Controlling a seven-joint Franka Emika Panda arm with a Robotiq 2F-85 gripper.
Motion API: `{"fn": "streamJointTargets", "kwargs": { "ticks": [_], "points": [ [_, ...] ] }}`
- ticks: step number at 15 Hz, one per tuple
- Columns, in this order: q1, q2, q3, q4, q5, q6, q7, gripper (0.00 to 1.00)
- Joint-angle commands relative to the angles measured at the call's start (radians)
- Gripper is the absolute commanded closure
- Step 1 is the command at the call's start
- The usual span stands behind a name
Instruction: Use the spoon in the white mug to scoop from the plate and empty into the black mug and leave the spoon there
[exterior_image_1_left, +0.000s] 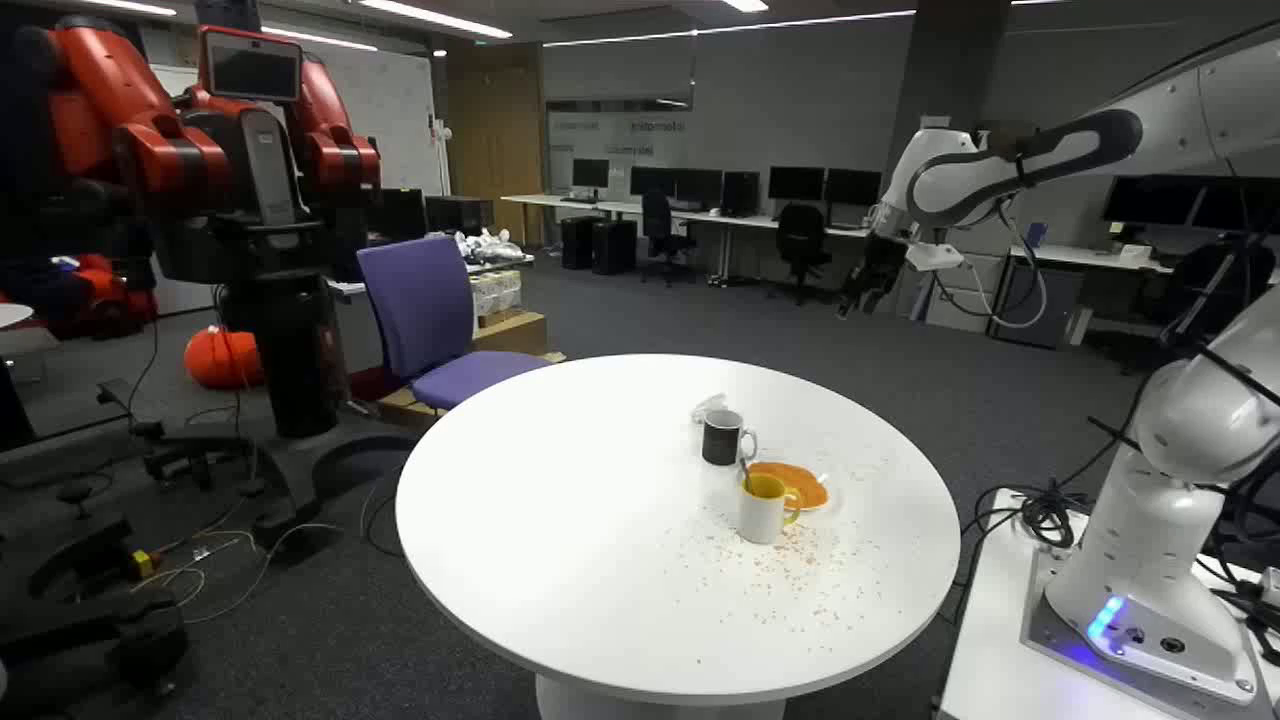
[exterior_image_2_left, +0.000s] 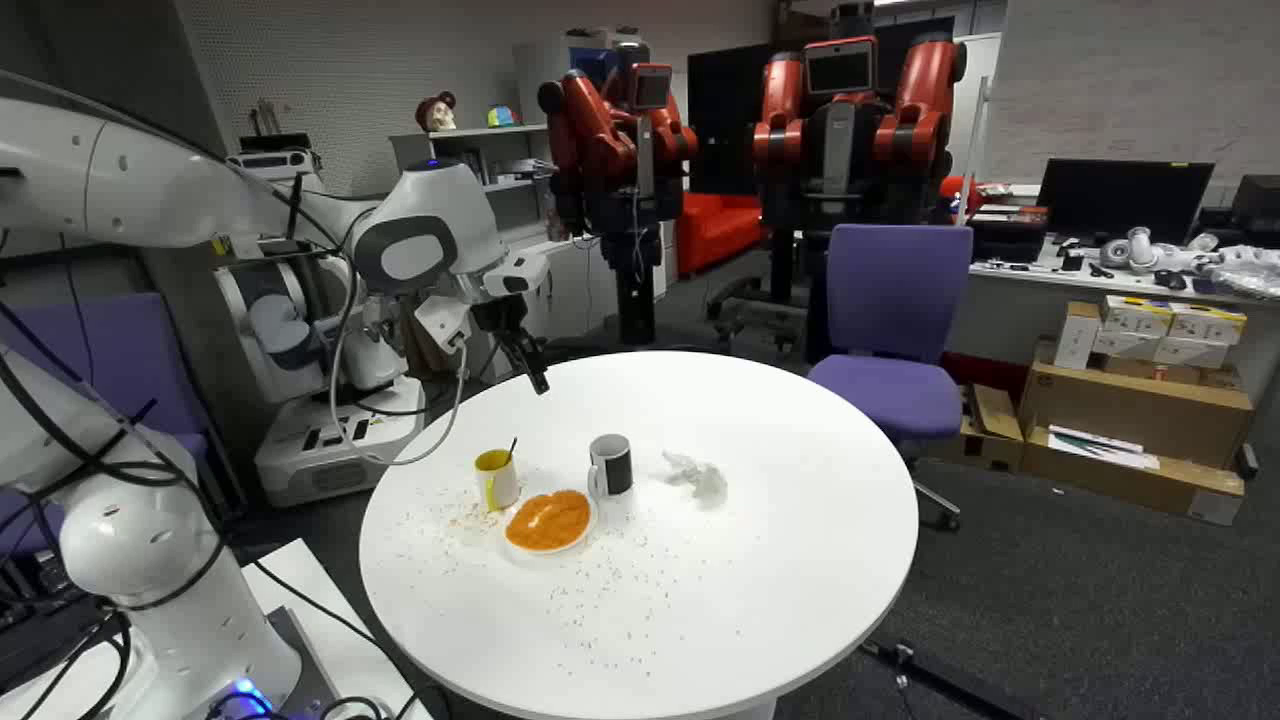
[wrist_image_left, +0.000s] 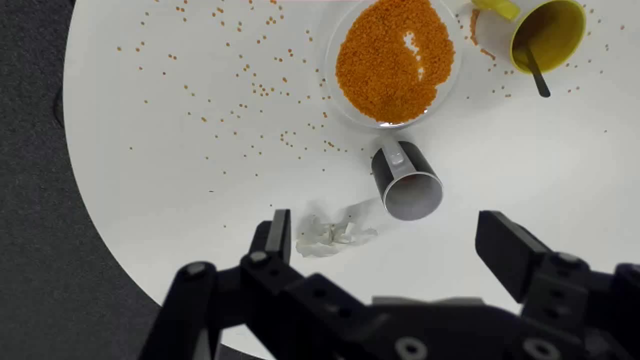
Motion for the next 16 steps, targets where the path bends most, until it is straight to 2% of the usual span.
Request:
{"fn": "streamJointTargets", "kwargs": {
  "ticks": [1,5,9,13,16],
  "points": [
    [-0.008,0.001,0.008,0.002,0.004,-0.003,-0.003,0.00],
    [0.050,0.121,-0.028,0.076,0.090,0.050,-0.145,0.00],
    [0.135,0.291,-0.043,0.187,0.274,0.084,-0.415,0.00],
    [0.153,0.476,0.023,0.326,0.469,0.050,-0.669,0.00],
    [0.123,0.569,0.111,0.381,0.541,0.000,-0.809,0.00]
  ]
}}
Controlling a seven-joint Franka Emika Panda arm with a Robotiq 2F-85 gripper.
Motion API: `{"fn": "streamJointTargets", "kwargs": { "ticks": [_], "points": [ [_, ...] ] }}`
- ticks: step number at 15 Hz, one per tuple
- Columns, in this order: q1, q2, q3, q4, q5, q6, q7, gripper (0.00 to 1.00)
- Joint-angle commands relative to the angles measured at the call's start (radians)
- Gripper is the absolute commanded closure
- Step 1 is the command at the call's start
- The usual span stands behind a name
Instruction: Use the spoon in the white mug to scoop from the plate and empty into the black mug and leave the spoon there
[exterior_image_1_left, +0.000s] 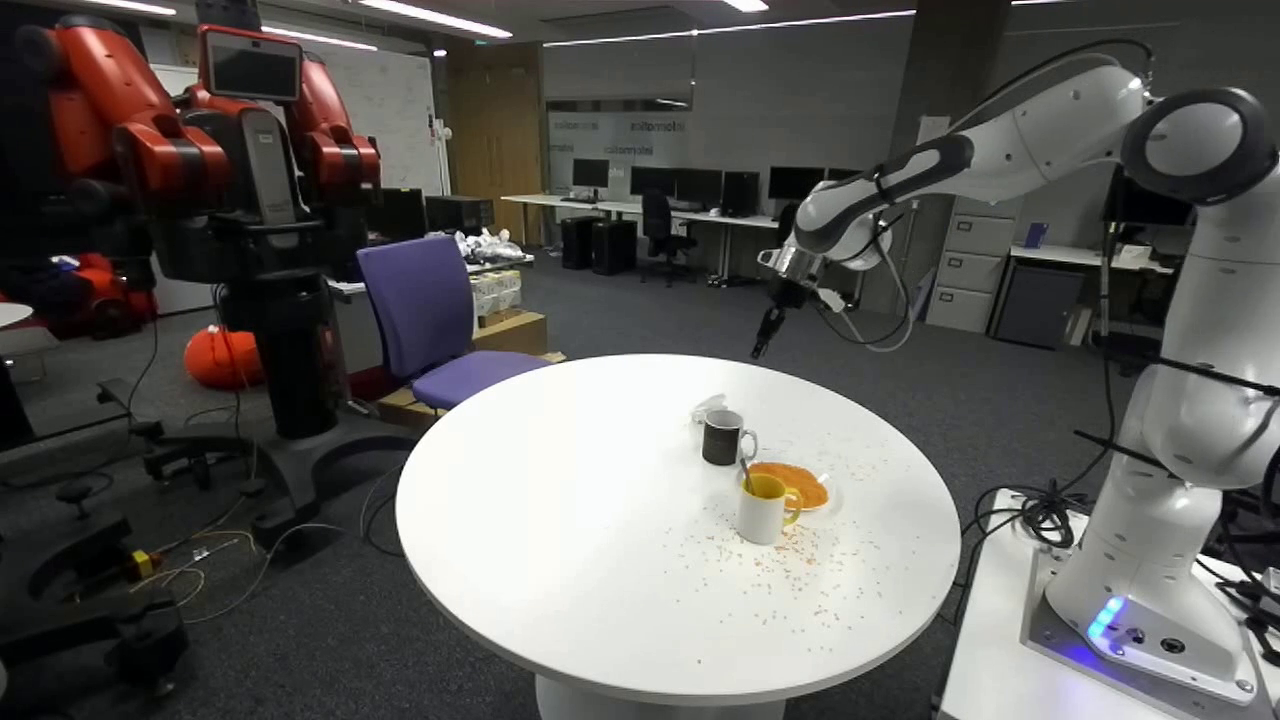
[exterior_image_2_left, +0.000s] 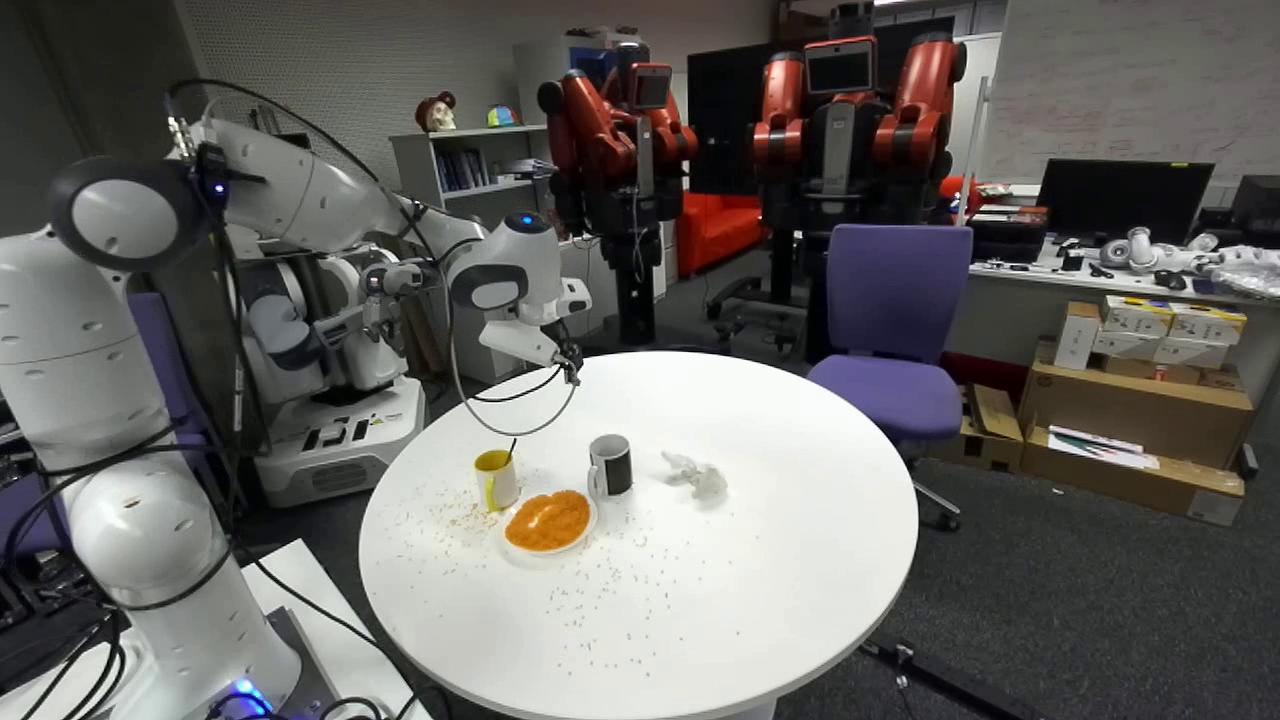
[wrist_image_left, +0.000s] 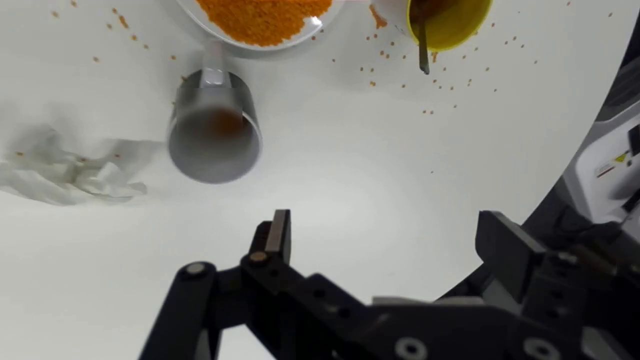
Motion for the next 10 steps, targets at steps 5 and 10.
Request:
{"fn": "streamJointTargets", "kwargs": {
  "ticks": [5,10],
  "points": [
    [-0.054,0.181,0.164,0.144,0.019,-0.201,-0.264,0.00],
    [-0.054,0.262,0.205,0.243,-0.062,-0.431,-0.352,0.00]
  ]
}}
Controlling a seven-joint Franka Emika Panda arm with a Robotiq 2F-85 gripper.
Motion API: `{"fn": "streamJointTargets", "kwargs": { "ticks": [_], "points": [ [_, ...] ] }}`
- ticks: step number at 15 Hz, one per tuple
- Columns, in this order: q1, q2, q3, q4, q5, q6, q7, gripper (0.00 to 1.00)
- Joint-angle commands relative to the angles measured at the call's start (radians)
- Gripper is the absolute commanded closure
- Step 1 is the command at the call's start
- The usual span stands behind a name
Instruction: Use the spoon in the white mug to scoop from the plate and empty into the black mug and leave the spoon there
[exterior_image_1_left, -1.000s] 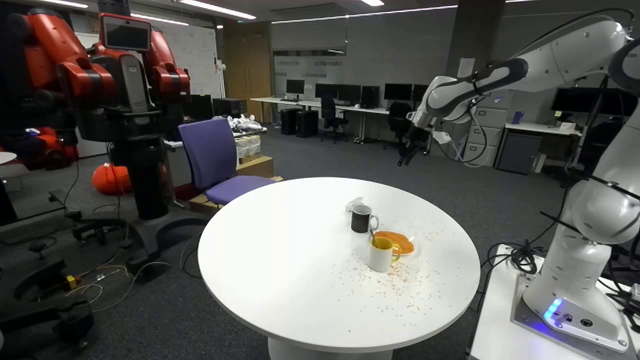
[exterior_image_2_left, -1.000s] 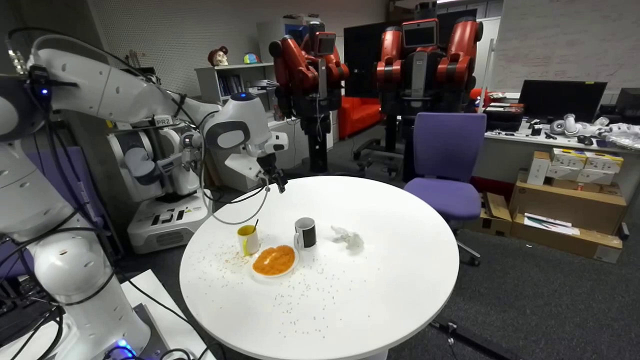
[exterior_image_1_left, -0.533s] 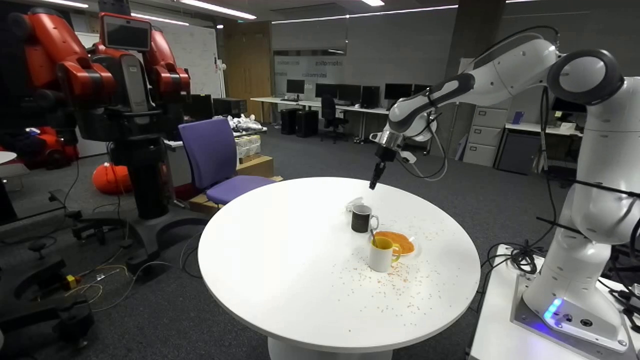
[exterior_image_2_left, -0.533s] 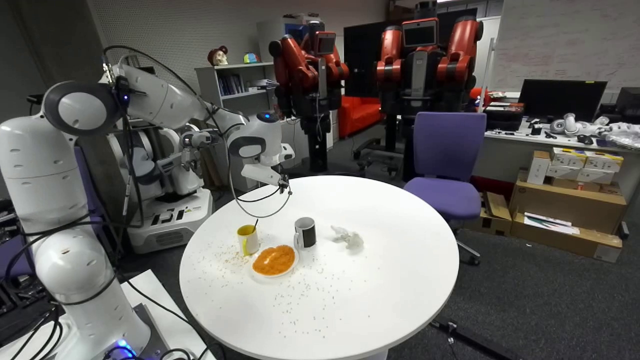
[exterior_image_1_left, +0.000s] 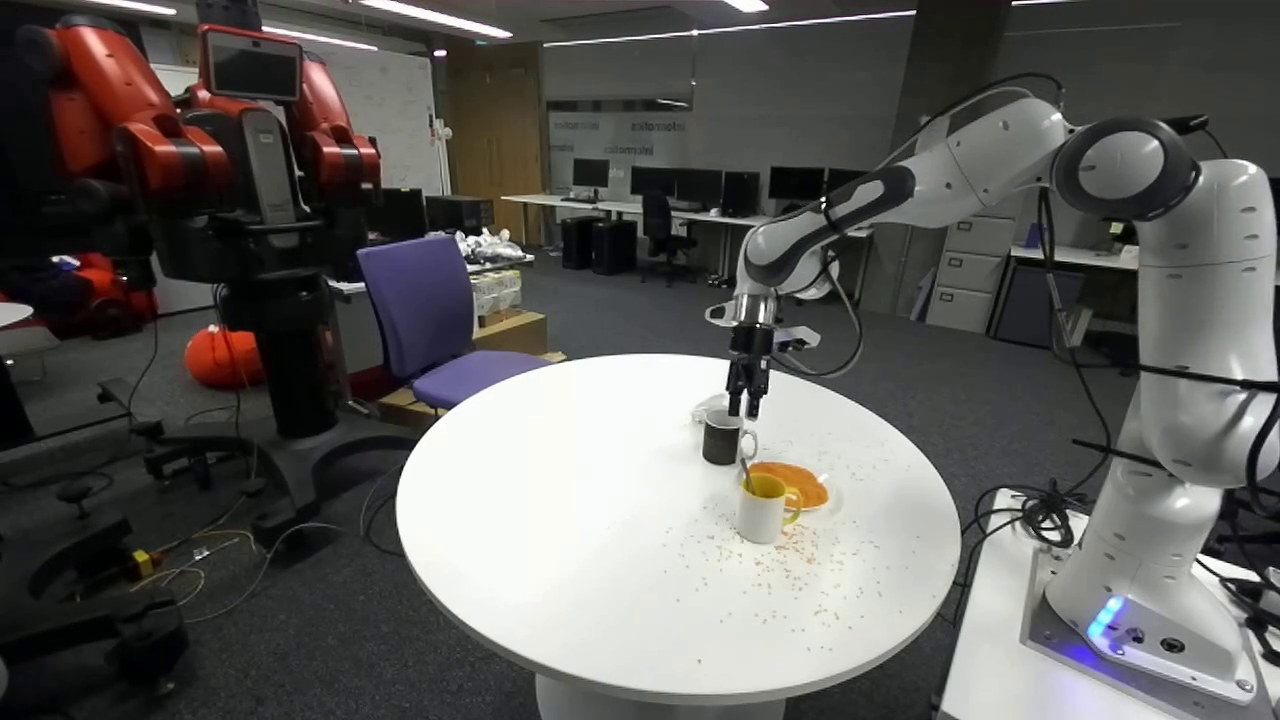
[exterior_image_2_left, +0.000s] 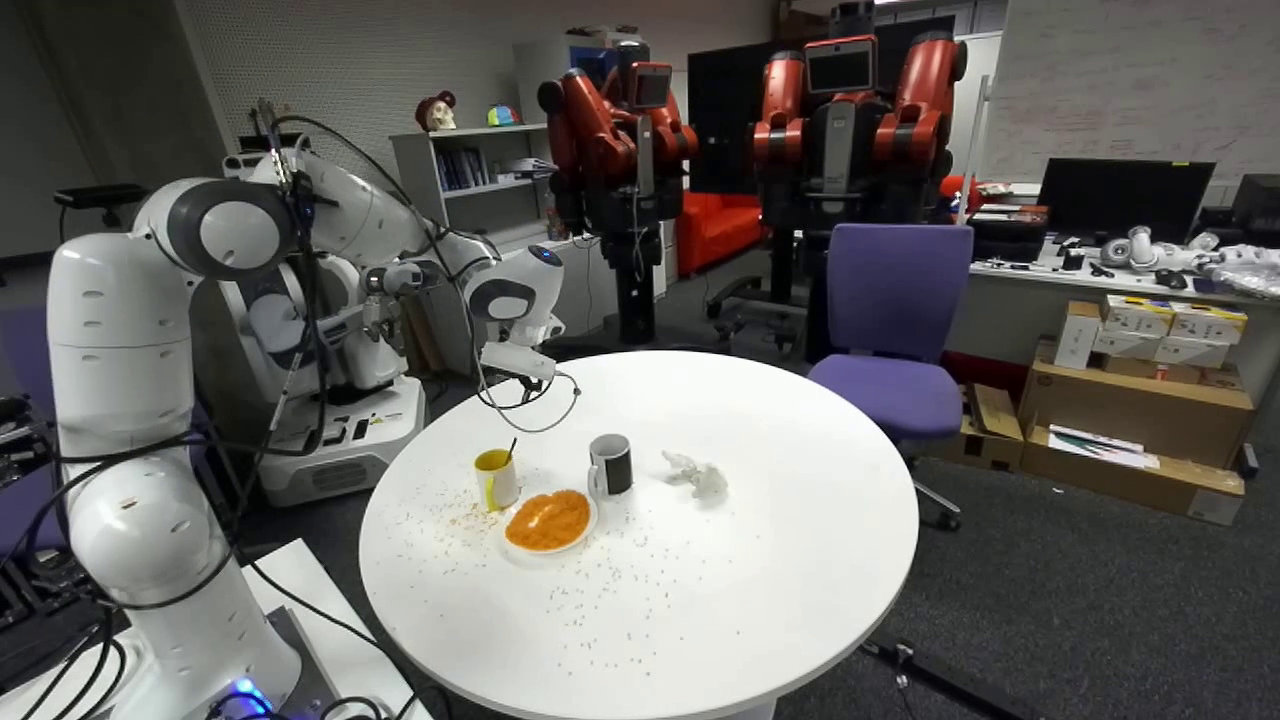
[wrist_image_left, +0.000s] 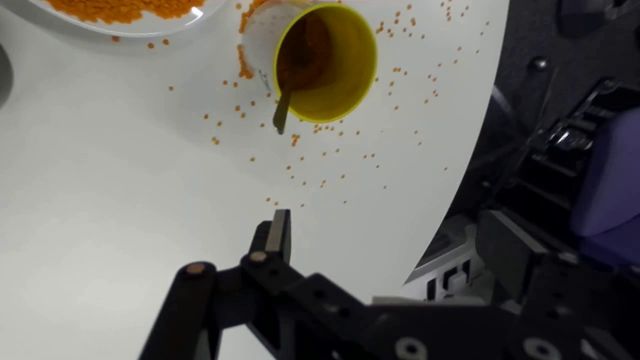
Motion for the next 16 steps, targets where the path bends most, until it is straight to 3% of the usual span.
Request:
{"fn": "streamJointTargets", "kwargs": {
  "ticks": [1,3,4,8,13,16],
  "points": [
    [-0.026,0.073,0.031,0.110,-0.081,-0.181,-0.072,0.00],
    [-0.016,0.111,0.029,0.172,-0.171,-0.276,-0.083,0.00],
    [-0.017,0.066,0.033,0.088,-0.119,-0.187,-0.050,0.00],
    [-0.018,0.107,0.035,0.142,-0.161,-0.231,-0.058,0.00],
    [-0.045,0.076,0.030,0.056,-0.149,-0.036,-0.101,0.00],
    [-0.060,0.094,0.045,0.047,-0.127,-0.028,-0.131,0.00]
  ]
}}
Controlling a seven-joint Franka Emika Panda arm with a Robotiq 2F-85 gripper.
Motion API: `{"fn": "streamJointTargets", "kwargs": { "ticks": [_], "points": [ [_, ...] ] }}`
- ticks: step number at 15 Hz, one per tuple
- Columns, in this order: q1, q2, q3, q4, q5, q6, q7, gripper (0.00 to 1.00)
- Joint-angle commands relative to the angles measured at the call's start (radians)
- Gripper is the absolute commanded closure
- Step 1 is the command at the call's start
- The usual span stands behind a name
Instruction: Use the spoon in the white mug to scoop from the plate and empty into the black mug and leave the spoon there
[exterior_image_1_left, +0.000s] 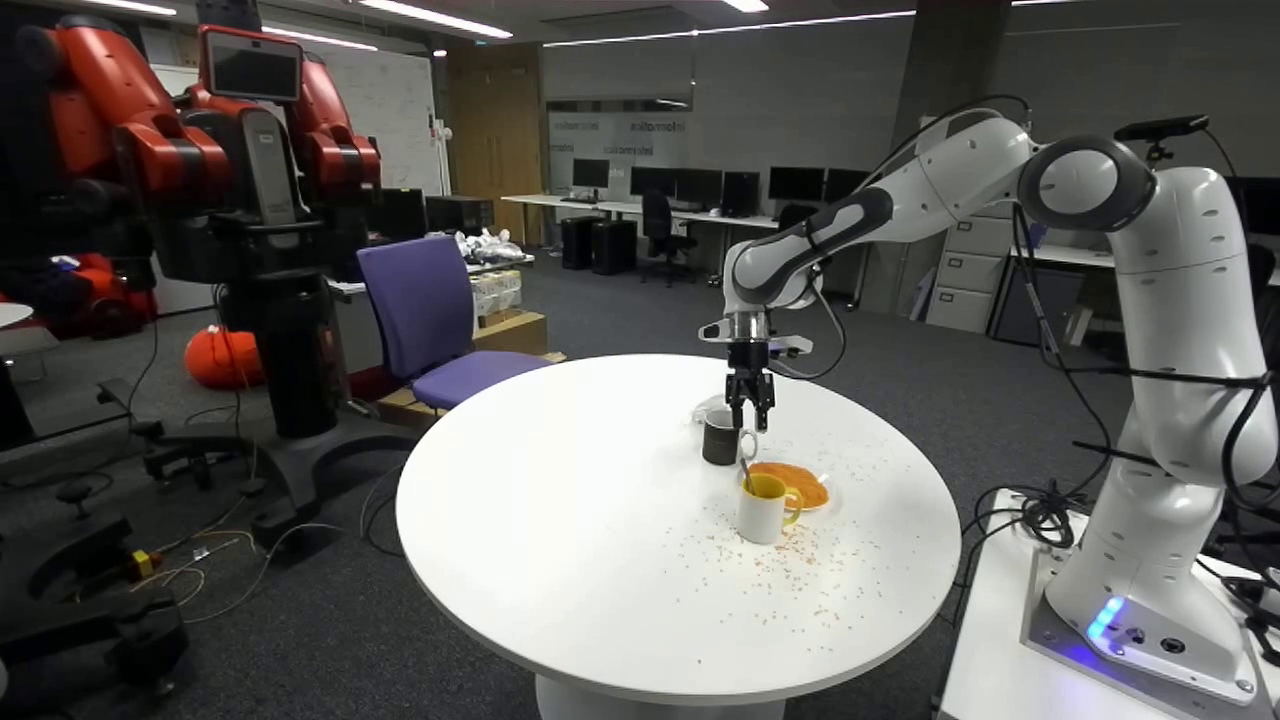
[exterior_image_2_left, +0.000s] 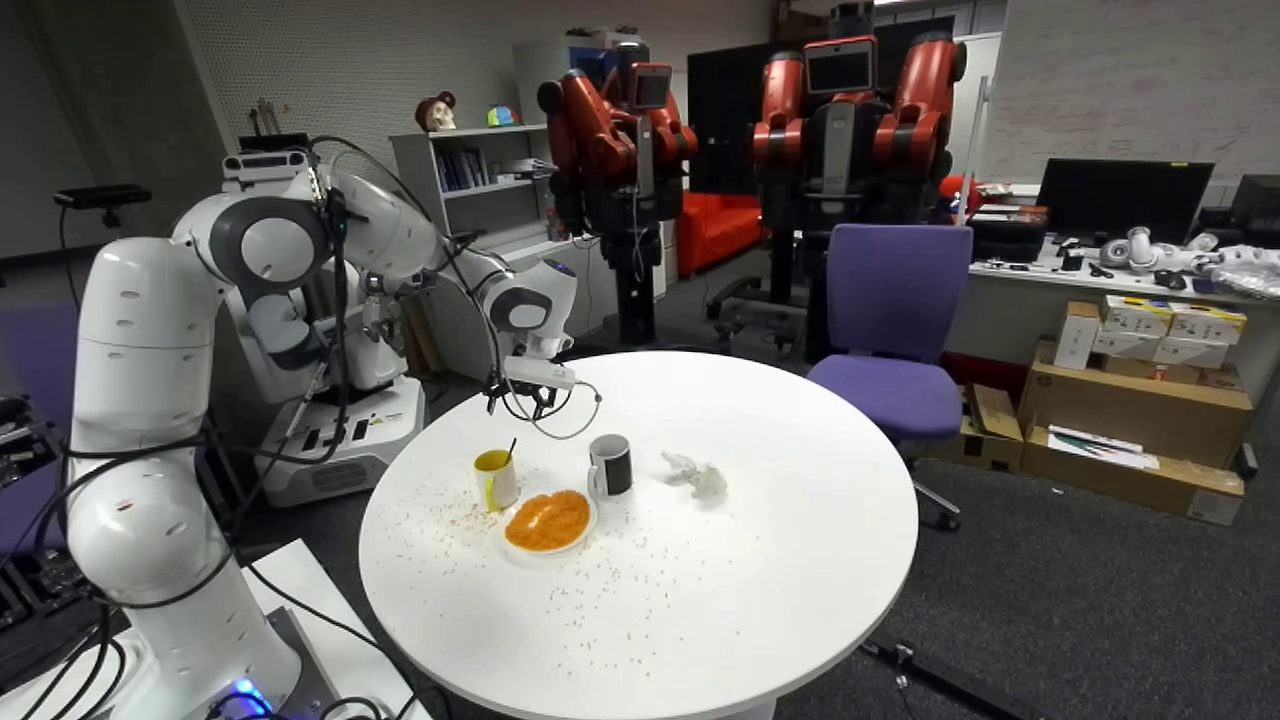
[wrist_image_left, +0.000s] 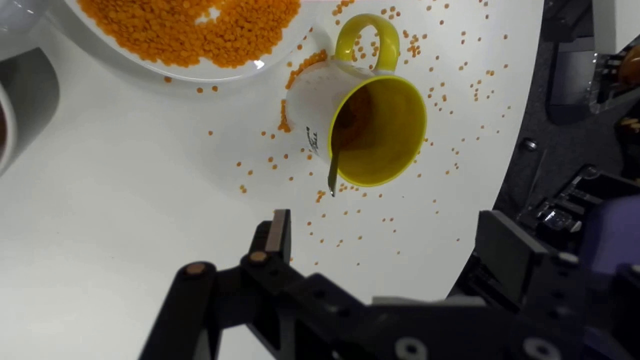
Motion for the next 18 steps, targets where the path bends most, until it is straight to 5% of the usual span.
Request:
{"fn": "streamJointTargets", "kwargs": {
  "ticks": [1,10,18],
  "points": [
    [-0.030,-0.009,0.032,-0.039,0.025,0.021,-0.058,0.00],
    [0.002,0.075,0.044,-0.007,-0.106,0.014,-0.094,0.00],
    [-0.005,0.120,0.076,-0.020,-0.116,0.209,-0.078,0.00]
  ]
}}
